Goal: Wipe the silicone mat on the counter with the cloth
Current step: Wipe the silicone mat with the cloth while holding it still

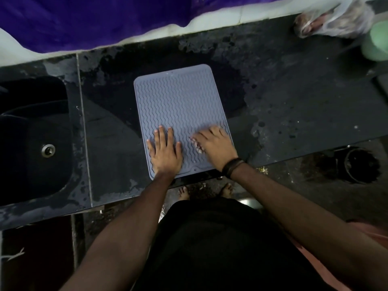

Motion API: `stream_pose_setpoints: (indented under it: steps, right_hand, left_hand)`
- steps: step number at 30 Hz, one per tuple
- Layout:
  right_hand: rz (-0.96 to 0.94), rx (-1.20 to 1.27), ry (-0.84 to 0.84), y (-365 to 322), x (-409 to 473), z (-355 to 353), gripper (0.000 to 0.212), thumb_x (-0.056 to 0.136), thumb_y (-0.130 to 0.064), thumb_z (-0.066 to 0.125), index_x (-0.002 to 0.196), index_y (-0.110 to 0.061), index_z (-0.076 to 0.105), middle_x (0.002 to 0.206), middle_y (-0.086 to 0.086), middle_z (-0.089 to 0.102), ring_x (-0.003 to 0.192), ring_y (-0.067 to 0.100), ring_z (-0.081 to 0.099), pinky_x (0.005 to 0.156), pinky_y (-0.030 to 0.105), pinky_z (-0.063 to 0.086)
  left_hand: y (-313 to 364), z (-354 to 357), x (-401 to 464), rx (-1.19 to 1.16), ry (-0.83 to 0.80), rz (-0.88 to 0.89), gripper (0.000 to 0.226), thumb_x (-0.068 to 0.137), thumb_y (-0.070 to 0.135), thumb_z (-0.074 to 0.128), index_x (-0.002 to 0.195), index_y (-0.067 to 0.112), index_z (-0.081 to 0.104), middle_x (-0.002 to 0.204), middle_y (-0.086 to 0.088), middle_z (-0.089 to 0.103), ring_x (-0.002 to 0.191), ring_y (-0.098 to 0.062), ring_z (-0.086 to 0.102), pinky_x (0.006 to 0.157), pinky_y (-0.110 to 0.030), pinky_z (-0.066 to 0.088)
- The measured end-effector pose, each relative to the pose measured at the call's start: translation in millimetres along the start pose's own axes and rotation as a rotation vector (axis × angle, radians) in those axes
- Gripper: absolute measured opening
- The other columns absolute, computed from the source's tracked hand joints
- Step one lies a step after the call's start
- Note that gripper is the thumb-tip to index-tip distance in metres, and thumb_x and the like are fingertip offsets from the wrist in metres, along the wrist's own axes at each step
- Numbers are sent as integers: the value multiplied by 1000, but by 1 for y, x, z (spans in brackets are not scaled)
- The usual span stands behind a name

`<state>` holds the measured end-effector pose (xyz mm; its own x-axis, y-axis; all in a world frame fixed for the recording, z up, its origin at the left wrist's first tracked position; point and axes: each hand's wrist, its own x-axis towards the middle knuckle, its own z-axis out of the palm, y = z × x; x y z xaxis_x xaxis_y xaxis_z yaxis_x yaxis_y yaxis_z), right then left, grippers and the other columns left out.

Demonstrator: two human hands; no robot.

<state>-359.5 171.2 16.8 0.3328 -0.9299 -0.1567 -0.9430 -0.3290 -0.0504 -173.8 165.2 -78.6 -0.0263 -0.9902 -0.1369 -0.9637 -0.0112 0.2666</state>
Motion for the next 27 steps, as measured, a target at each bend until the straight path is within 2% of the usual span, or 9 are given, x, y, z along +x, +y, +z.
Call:
stream_pose_setpoints:
  steps: [2,5,9,12,15,18,21,24,27]
  right_hand:
    - [35,-7,-2,7,26,-8,48,88,-14,37,133,-19,52,134,4,53,123,29,44,109,42,30]
    - [67,-20,-106,17,45,0,50,93,-13,36,142,-17,42,141,7,48,130,31,37,111,44,27]
    - [56,-60,-160,18,14,20,55,94,-16,31,149,-18,32,144,7,45,135,39,33,112,50,26]
    - [0,-40,-172,18,-27,25,56,90,-16,30,144,-23,41,142,3,48,129,36,41,108,47,32]
    - [-52,-14,-169,24,-55,17,57,82,-16,29,130,-24,58,127,1,60,116,32,51,100,42,40]
    - [41,26,-89,36,-40,4,48,85,-17,33,123,-24,62,122,1,62,116,30,51,98,41,37]
    - [173,27,-31,56,6,-4,49,85,-11,51,132,-21,53,131,3,56,122,31,44,103,42,32]
    - [216,43,-121,68,36,3,57,88,-10,52,143,-20,42,140,4,49,128,31,39,109,43,29]
    - [225,60,-157,60,25,17,60,89,-10,47,148,-17,36,141,7,47,131,34,37,108,47,30]
  left_hand:
    - [7,-2,9,2,3,-7,64,108,46,25,163,18,9,170,-8,0,157,-24,-6,124,-50,-11]
    - [16,0,24,-16,-46,34,63,108,45,23,163,20,5,170,-6,-4,156,-23,-9,124,-49,-9]
    - [17,7,26,-6,-20,2,61,108,45,22,163,22,6,170,-5,-3,157,-23,-8,125,-50,-7]
    - [17,11,24,-14,17,8,61,108,45,23,163,23,8,170,-4,0,157,-22,-6,125,-50,-6]
    - [16,13,25,-16,29,9,61,108,46,22,163,23,8,170,-4,0,157,-22,-7,125,-49,-7]
    - [16,14,25,-15,33,12,62,108,46,22,163,23,7,170,-5,0,157,-22,-7,125,-50,-7]
    - [15,14,24,-11,32,10,62,108,47,21,163,24,6,170,-4,0,157,-22,-7,125,-50,-6]
    - [15,14,24,-5,40,1,61,108,46,22,163,24,8,170,-4,1,157,-21,-6,125,-51,-4]
    - [16,16,23,-16,71,9,60,109,44,26,163,22,12,170,-5,5,157,-21,-3,125,-52,-2]
